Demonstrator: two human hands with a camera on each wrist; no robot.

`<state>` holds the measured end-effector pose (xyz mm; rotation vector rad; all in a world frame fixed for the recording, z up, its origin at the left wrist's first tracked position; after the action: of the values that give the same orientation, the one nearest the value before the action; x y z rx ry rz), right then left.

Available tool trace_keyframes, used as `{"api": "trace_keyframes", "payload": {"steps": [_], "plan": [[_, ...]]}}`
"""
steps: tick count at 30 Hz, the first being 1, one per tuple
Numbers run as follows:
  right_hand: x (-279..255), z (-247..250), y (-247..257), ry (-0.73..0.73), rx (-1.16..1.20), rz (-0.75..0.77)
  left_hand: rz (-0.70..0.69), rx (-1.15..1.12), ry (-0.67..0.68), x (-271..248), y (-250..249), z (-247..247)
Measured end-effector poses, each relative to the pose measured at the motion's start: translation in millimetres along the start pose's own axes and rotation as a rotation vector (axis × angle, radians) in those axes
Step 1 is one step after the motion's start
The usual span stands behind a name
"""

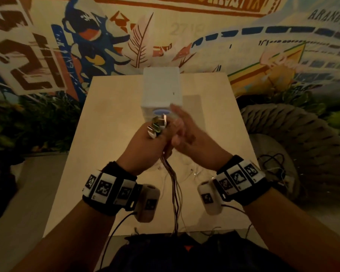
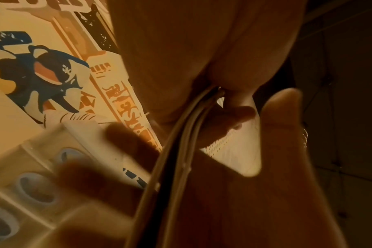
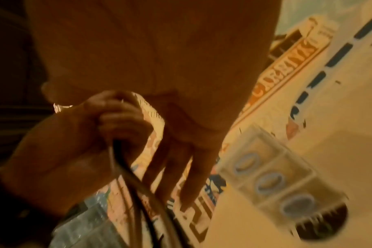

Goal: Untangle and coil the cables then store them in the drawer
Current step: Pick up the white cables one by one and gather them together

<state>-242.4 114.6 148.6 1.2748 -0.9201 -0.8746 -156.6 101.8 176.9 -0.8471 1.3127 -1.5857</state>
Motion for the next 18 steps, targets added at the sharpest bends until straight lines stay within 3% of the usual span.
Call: {"api": "trace_keyframes", "payload": {"steps": [2,4,8,11,14,18], "plan": [[-9,-34,-38,0.238,-0.019,-0.207,-0.064,0.031,-0.066,3,-6,11],[-16,-53,-61,0.324,-0.131,-0.303,-0.106,0.06,-0.09,5,-10,19],[-12,-43,-73,0.068,-0.061,-0.288,-0.108,-0.055,-0.135,3,5,34],[-13,-46,-66,0.096,-0.147,-0.228,-0.019,-0.119,-0.025,1,30,23],[-14,-52,-72,0.155,-0.225,-0.257,0.051,0.049,0.089,-4,44,6],[-23,-50,-99,0.122,-0.137,-0.339,0.067,-0.021,0.078,-2,52,9]]}}
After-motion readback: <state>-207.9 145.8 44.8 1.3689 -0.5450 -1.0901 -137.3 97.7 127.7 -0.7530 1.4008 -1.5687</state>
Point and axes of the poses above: each hand's wrist, its own x-axis towards the middle knuckle, its own z-axis out of the back of the hand, y = z × x, the point moved 10 cm from there along x, towards the middle knuckle, and after that the axes turned 3 degrees about z, right-handed, at the moved point
